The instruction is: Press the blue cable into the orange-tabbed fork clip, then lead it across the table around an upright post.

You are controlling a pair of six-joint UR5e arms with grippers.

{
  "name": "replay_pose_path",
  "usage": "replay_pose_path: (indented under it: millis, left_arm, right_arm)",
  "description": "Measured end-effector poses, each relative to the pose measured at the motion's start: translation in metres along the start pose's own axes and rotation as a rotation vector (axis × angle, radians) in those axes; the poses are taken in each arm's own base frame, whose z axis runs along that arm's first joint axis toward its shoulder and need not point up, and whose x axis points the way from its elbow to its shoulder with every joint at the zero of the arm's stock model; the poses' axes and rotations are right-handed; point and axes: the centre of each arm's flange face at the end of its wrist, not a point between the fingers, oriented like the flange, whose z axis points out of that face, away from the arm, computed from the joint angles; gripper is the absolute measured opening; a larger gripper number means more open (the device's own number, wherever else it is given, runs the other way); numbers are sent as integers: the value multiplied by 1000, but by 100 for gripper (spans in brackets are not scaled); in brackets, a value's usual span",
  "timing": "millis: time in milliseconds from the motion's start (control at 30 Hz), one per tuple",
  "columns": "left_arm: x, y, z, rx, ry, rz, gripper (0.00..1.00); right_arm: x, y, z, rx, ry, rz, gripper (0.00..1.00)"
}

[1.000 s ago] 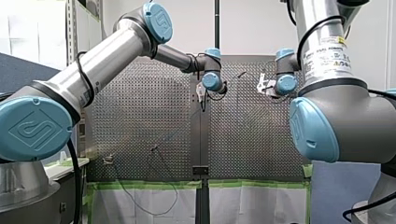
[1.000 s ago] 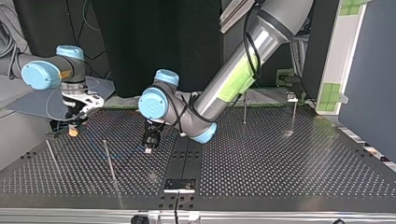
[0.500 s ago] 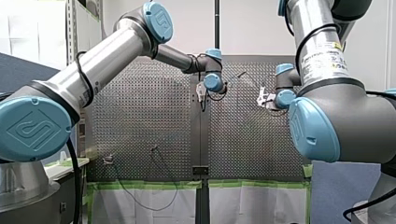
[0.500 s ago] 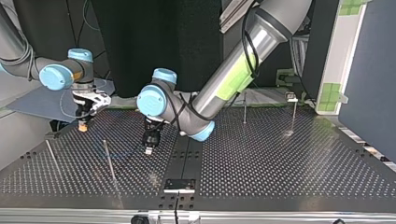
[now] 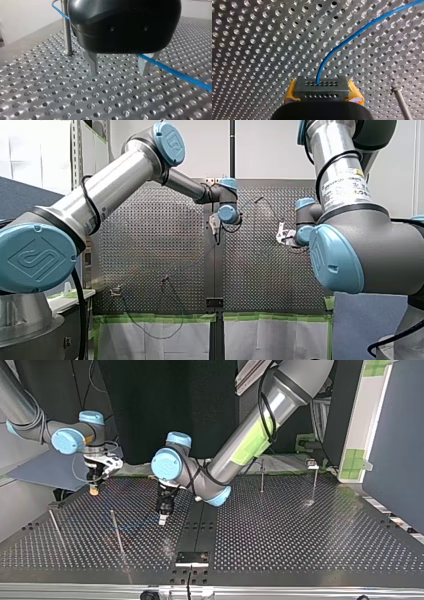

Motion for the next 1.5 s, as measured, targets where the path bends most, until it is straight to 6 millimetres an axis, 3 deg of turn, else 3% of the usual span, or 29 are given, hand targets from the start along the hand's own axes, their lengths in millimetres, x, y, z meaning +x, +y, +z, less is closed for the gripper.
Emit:
replay_pose_path:
  millis: [433, 667, 1000, 1500]
  left_arm:
    - [17, -1, 18, 13, 28, -28, 85]
    - [-1, -6, 25, 12, -2, -50, 85]
    - [-4, -5, 26, -5, -13, -58, 85]
    - [-4, -4, 26, -8, -9, -57, 85]
  right_arm:
    - [-49, 26, 12, -32, -14, -13, 0]
    - [-78, 60, 9, -66, -33, -21, 0]
    - [-98, 107, 5, -91, -19, 18, 0]
    - [-159, 128, 14, -112, -6, 95, 0]
